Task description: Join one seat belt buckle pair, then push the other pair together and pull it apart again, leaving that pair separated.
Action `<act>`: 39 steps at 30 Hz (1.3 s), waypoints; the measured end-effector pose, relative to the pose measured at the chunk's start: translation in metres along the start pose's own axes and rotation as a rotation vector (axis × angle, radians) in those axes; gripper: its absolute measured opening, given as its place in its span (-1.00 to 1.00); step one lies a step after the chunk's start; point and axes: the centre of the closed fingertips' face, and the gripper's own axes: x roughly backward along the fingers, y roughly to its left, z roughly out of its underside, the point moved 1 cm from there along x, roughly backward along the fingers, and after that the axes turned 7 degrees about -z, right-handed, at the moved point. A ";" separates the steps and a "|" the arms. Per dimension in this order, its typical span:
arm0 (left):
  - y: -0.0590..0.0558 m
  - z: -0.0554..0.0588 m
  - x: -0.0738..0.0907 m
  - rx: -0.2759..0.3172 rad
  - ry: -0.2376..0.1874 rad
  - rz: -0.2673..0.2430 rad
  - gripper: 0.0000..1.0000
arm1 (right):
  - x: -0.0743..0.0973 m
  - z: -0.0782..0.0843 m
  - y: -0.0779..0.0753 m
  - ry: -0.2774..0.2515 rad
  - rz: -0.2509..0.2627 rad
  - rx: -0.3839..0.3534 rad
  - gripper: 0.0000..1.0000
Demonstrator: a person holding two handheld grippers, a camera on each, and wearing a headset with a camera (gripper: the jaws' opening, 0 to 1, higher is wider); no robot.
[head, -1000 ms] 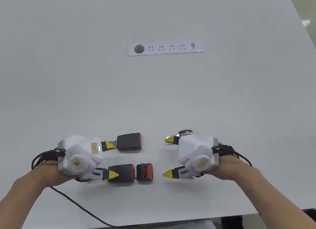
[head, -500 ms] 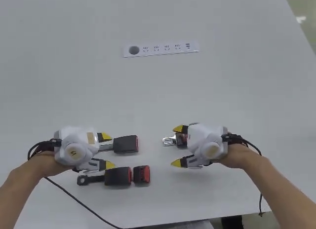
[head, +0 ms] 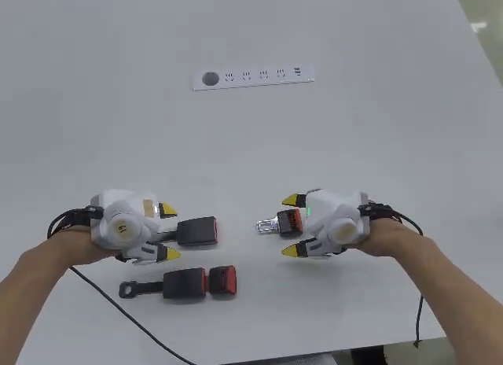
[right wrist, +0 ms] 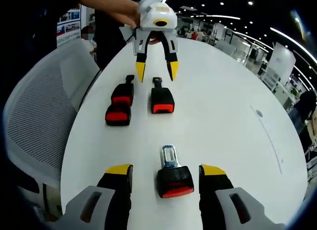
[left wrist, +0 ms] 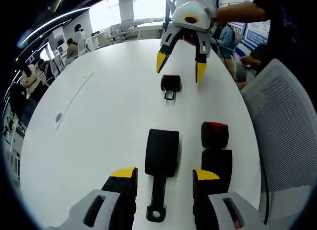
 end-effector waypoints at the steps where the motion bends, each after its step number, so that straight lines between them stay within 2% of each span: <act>1: 0.000 0.001 -0.001 -0.003 0.002 0.004 -0.11 | 0.000 0.002 -0.001 0.003 -0.003 0.004 0.03; 17: 0.002 -0.001 -0.020 -0.043 0.042 0.051 -0.17 | -0.004 0.020 -0.009 0.040 -0.038 0.032 -0.12; 25: 0.001 0.005 -0.029 -0.061 0.064 0.074 -0.25 | -0.008 0.030 -0.011 0.070 -0.058 0.041 -0.22; 35: 0.002 0.003 -0.033 -0.072 0.077 0.088 -0.32 | -0.013 0.036 -0.017 0.086 -0.057 0.059 -0.37; 39: -0.001 0.005 -0.035 -0.081 0.085 0.097 -0.32 | -0.013 0.036 -0.016 0.090 -0.061 0.061 -0.36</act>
